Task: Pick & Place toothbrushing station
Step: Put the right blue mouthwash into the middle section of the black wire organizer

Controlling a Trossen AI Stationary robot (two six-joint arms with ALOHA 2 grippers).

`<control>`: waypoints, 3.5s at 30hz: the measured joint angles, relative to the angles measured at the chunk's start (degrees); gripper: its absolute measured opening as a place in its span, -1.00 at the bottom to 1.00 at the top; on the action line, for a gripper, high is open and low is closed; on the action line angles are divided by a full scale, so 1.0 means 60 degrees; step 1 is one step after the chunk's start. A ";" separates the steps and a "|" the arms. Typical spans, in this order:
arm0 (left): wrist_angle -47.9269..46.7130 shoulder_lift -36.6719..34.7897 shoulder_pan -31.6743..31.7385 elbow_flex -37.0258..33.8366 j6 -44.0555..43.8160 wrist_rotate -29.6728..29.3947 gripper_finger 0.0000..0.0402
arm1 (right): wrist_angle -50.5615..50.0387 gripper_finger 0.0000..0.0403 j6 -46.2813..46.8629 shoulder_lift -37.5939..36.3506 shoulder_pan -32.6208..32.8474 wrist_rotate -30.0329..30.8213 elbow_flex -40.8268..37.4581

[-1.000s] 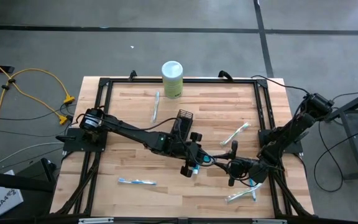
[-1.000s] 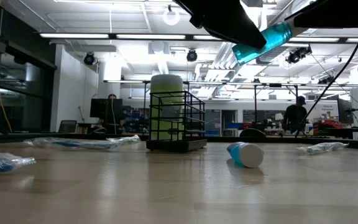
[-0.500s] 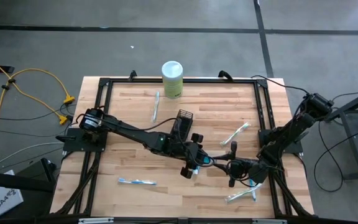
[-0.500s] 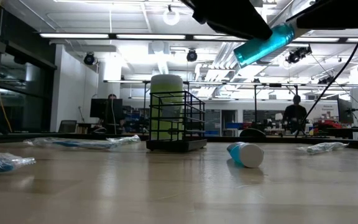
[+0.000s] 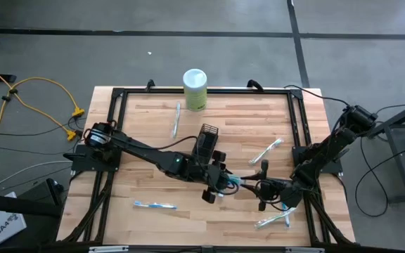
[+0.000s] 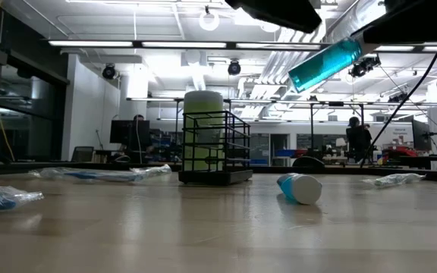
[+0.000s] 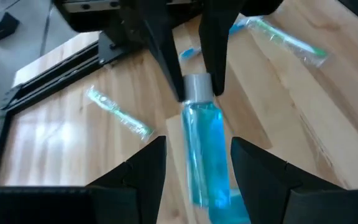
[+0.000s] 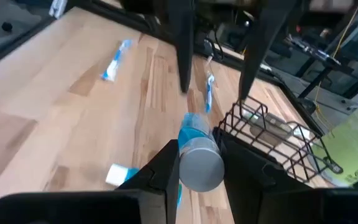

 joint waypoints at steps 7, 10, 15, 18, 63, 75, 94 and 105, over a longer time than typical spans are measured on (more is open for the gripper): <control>-0.0792 -0.0609 -0.0261 -0.0002 -0.0513 -0.0976 -0.14 | -0.0308 -0.56 0.0219 -0.0066 -0.0499 -0.0241 0.0066; -0.1170 -0.0822 -0.0461 -0.0004 -0.0768 -0.1414 -0.14 | -0.1381 -0.56 0.0706 -0.0152 -0.1067 -0.0902 0.0504; -0.1698 -0.1181 -0.0879 -0.0004 -0.1158 -0.2247 -0.14 | -0.4157 -0.56 0.1403 -0.0149 -0.1998 -0.1719 0.1499; -0.1913 -0.1341 -0.1161 -0.0007 -0.1215 -0.2716 -0.14 | -0.5163 -0.56 0.1415 -0.0152 -0.2618 -0.2280 0.2050; -0.6700 -0.1400 -0.3749 -0.0007 -0.7526 -0.4474 -0.14 | -1.2687 -0.56 -0.2881 0.3738 -0.8841 -0.9085 1.1748; -0.9230 -0.1400 -0.4555 -0.0007 -0.9933 -0.4675 -0.20 | -1.2692 -0.56 -0.2547 0.3738 -0.8838 -0.9198 1.1744; -1.2400 -0.1393 -0.3822 -0.0040 -1.2443 -0.4988 -0.20 | -1.2688 -0.56 -0.2272 0.4471 -0.8868 -0.9072 1.1731; -1.2373 -0.1549 -0.3178 -0.0739 -1.1661 -0.5052 -0.20 | -1.2706 -0.56 -0.2384 0.4623 -0.9011 -0.9114 1.1730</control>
